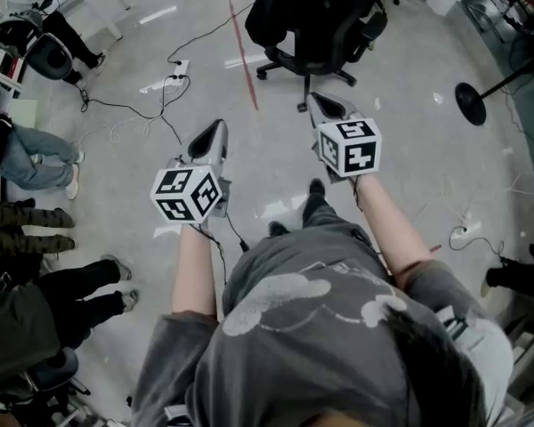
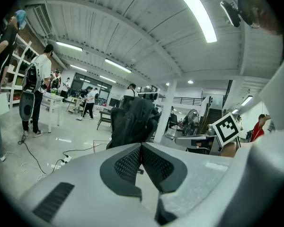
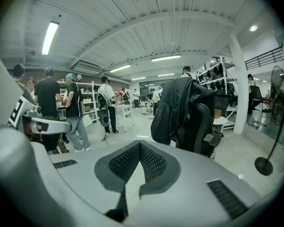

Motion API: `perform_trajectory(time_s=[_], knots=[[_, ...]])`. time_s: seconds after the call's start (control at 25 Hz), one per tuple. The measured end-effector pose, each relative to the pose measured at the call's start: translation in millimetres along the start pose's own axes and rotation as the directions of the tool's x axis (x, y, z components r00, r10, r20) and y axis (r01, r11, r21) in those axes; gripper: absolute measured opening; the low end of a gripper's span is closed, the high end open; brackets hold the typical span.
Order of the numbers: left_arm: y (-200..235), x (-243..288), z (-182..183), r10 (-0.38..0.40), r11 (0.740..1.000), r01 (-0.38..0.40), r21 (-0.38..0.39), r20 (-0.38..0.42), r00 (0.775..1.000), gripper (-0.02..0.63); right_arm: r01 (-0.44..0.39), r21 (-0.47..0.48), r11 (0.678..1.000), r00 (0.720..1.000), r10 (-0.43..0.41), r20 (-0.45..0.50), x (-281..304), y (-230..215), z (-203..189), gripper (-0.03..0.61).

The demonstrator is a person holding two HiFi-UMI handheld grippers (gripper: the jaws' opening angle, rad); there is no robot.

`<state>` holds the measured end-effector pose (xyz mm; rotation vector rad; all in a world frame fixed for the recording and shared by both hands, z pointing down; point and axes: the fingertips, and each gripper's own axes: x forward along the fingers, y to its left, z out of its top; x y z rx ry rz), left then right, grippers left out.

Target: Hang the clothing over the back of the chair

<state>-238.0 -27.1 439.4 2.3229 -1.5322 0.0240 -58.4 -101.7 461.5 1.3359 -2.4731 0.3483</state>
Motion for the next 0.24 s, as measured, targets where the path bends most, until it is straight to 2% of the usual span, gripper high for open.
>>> perform_trajectory(time_s=[0.24], knots=[[1.2, -4.8, -2.1, -0.006, 1.000, 0.005, -0.009, -0.004, 1.000, 0.002, -0.006, -0.021, 1.000, 1.000, 0.006, 0.001, -2.2, 7.7, 9.6, -0.012]])
